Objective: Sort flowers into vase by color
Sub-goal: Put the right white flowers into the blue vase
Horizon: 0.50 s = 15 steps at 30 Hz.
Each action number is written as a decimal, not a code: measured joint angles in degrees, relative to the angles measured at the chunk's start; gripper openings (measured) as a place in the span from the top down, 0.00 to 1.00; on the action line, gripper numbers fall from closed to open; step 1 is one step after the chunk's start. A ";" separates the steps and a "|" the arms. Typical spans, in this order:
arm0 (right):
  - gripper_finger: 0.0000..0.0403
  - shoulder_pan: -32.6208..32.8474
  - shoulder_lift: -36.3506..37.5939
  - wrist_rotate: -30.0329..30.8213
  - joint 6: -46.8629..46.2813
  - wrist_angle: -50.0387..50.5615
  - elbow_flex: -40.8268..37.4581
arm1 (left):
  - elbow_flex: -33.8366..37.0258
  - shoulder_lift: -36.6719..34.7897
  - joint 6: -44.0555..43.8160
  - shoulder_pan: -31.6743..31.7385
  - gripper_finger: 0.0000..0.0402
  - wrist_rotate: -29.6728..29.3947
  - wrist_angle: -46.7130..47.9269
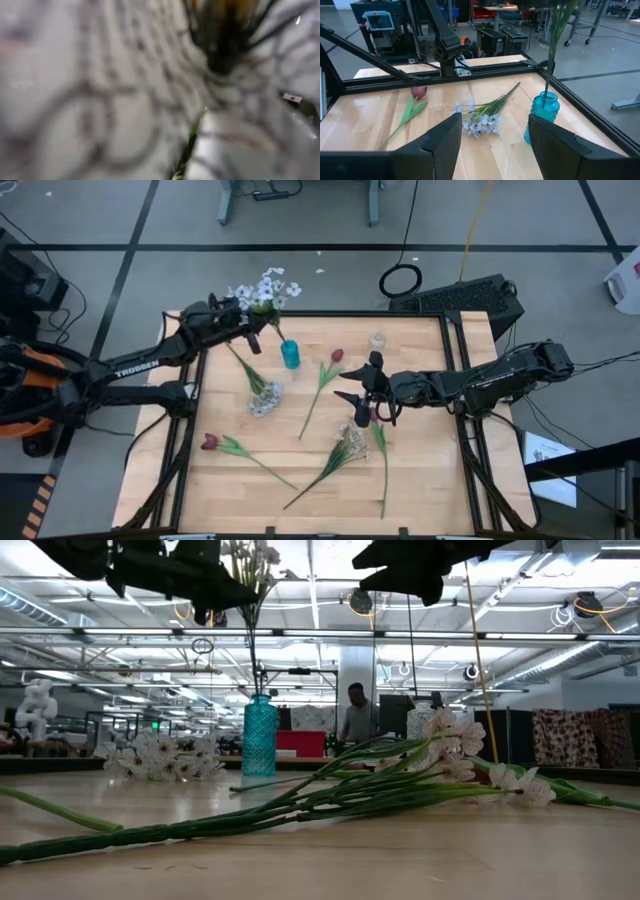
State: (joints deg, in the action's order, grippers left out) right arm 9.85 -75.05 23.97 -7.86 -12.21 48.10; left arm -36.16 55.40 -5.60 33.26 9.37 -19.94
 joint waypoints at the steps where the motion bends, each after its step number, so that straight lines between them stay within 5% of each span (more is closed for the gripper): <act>1: 0.46 0.00 0.00 0.00 0.00 0.00 0.00 | 0.00 0.29 0.09 0.00 0.93 -0.02 -0.02; 15: 0.46 0.00 0.00 -0.02 0.20 0.08 0.00 | 0.00 1.36 2.99 0.48 0.92 -0.94 4.28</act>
State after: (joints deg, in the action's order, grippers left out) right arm 9.85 -75.05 23.94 -7.66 -12.13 48.10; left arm -36.16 56.75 -2.61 33.74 8.43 -15.67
